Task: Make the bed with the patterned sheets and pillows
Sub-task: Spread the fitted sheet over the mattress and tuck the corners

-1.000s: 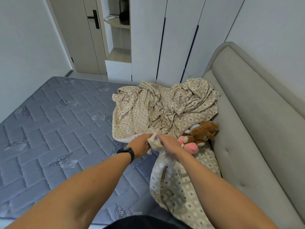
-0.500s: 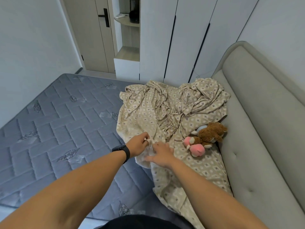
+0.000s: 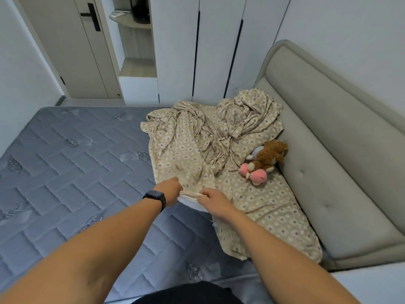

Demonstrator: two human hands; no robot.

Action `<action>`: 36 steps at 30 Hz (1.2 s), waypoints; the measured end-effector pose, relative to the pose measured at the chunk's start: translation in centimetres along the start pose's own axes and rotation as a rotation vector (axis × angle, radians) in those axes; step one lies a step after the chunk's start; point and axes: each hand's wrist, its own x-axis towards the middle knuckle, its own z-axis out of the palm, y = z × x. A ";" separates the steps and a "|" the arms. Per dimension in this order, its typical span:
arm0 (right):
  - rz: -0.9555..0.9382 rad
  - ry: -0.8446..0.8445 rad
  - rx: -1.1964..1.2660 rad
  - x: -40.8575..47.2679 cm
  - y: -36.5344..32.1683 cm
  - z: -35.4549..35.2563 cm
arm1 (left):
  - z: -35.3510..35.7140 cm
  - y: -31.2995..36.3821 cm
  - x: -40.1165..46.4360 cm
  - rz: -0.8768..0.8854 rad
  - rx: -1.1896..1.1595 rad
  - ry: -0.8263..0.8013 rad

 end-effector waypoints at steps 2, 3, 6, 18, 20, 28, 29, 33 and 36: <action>0.063 -0.013 0.046 -1.9 -0.6 2.1 | 1.2 -1.4 -1.1 0.023 0.059 0.007; 0.076 -0.027 0.066 -2.7 -0.4 2.7 | 1.8 -1.5 -1.3 0.020 0.082 0.023; 0.130 -0.010 0.073 -5.4 -0.7 4.7 | 2.3 -2.5 -3.0 0.034 0.193 0.046; 0.261 0.082 -0.524 -12.5 1.0 4.4 | 0.5 -5.2 -10.2 0.015 0.165 -0.055; 0.302 0.061 -0.661 -12.8 1.5 4.5 | 0.8 -4.4 -11.4 0.050 0.123 -0.167; 0.154 -0.084 -0.646 -17.3 -0.8 11.3 | 3.9 0.8 -19.1 0.103 -0.083 -0.267; 0.145 -0.099 -0.607 -17.8 -1.5 13.1 | 4.3 1.0 -19.9 0.112 -0.101 -0.247; 0.117 0.061 -0.482 -18.9 -2.9 18.0 | 4.8 1.5 -22.4 0.168 -0.110 -0.201; 0.143 0.170 -0.299 -19.9 -2.8 18.7 | 4.8 0.7 -23.6 0.206 0.061 -0.108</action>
